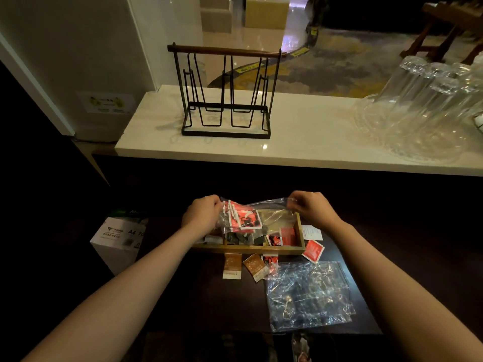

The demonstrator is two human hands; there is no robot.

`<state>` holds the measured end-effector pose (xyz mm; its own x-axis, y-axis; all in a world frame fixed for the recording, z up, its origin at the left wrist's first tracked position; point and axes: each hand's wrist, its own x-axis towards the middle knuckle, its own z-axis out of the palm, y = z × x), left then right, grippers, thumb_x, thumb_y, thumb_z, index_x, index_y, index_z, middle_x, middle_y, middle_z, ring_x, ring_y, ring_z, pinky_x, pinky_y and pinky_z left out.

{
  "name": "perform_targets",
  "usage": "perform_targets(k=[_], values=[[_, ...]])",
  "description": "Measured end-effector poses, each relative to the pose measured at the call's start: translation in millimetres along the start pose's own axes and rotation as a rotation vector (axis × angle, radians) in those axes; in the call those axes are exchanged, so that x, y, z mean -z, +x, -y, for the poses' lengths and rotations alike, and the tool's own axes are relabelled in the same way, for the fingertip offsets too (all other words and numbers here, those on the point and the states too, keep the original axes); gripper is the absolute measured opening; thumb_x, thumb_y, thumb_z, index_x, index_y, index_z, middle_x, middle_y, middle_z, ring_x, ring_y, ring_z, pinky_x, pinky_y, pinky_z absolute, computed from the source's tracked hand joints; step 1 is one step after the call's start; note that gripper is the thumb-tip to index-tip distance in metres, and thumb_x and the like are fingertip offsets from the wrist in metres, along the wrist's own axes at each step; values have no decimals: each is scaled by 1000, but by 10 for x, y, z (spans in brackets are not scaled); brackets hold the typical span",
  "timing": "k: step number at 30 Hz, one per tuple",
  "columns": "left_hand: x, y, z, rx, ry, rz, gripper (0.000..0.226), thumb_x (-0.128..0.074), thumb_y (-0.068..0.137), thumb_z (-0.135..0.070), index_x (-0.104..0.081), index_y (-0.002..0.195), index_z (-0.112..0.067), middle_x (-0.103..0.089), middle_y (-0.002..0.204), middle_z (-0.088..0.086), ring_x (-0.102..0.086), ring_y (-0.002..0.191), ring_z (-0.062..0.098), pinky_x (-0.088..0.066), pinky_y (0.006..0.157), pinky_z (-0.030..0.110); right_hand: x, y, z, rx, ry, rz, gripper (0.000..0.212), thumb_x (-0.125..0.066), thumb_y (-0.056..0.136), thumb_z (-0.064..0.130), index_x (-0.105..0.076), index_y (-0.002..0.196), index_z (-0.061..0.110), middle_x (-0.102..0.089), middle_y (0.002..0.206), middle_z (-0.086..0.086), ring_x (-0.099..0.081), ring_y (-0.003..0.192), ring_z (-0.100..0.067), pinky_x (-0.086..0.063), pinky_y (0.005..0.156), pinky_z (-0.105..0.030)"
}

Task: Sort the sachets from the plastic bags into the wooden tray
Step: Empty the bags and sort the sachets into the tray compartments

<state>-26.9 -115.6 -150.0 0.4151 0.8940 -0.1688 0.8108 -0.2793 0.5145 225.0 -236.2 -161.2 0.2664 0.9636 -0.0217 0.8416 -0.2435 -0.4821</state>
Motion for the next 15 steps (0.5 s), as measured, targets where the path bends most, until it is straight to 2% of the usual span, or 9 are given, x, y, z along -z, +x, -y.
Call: perform_targets(k=[3,6,11,15], values=[[-28,20,-39,-7,5,8,26,-42,96,-32,-54,77,-20,-61,71,2,-62,66,23,-53,60,36,-93,-34,-85,-50,17,0,7,-61,89,21,-65,94,20,-66,86,4,-63,77,-14,-54,68,-34],[-52,24,-86,-29,28,-5,26,-41,96,-33,-54,78,-20,-60,72,2,-61,67,22,-51,60,36,-163,-47,-142,-100,33,0,6,-61,89,21,-66,92,20,-67,83,3,-65,77,-16,-55,69,-42],[-115,-3,-163,-86,-20,-14,24,-42,97,-32,-53,79,-21,-61,70,3,-62,62,22,-55,59,42,-222,-84,-210,-141,27,9,10,-61,89,26,-66,96,21,-71,90,-2,-65,81,-19,-53,69,-39],[-98,-10,-260,-157,22,-37,22,-42,97,-28,-54,81,-19,-59,69,2,-59,61,21,-50,55,40,-262,-118,-260,-176,16,16,12,-63,88,29,-67,94,19,-70,87,-1,-64,81,-19,-43,64,-30]])
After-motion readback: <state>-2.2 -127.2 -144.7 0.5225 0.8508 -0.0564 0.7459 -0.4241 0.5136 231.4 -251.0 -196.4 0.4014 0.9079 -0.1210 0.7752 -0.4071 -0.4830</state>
